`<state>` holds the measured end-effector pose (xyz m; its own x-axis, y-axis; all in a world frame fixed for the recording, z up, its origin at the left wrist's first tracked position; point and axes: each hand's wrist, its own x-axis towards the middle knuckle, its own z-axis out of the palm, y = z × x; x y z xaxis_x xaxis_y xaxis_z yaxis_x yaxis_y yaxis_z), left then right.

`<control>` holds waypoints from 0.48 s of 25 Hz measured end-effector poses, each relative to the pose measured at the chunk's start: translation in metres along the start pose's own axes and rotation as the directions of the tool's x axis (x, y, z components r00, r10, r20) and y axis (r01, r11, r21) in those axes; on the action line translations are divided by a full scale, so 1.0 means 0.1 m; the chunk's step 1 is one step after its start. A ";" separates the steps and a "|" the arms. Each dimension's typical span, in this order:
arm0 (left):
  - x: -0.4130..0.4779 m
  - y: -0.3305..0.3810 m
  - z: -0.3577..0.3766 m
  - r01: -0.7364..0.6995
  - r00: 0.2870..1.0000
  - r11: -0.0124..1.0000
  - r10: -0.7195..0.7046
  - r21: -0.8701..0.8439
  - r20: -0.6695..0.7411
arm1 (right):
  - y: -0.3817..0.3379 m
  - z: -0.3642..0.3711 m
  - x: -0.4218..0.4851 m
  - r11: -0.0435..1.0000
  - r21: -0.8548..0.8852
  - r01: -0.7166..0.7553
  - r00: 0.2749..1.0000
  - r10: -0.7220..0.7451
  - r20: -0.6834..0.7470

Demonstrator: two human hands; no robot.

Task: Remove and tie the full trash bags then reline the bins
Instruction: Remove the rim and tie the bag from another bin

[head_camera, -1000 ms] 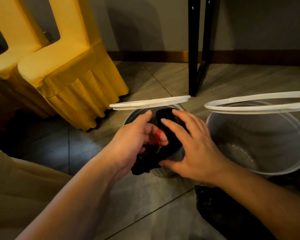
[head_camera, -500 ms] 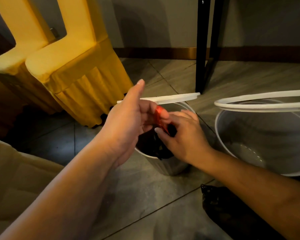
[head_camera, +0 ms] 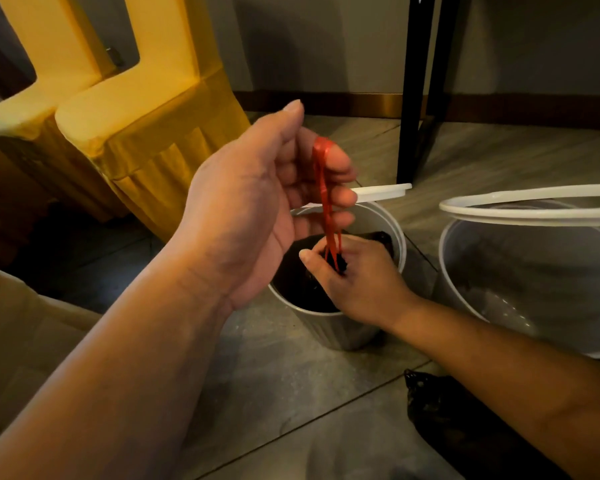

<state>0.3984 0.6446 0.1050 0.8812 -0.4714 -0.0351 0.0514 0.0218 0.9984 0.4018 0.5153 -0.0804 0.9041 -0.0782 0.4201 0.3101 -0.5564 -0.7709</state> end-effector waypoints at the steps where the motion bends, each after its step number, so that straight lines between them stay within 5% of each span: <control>1: 0.00 0.02 0.01 -0.023 1.000 1.000 0.023 0.002 0.014 | 0.01 0.03 0.02 0.999 -0.051 -0.013 0.999 0.015 0.042; 4: -0.01 0.04 -0.01 -0.072 0.997 0.997 0.072 0.012 0.011 | 0.10 0.07 0.08 0.970 -0.240 0.029 0.999 -0.018 0.046; 12: -0.08 -0.01 -0.13 -0.113 0.993 0.993 0.113 0.016 -0.016 | 0.22 0.05 0.07 0.931 -0.355 0.084 0.996 -0.089 0.003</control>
<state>0.3975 0.6597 0.1035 0.8890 -0.4513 0.0777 -0.0563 0.0606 0.9966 0.4166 0.5063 -0.0966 0.8738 -0.0259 0.4856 0.2606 -0.8182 -0.5125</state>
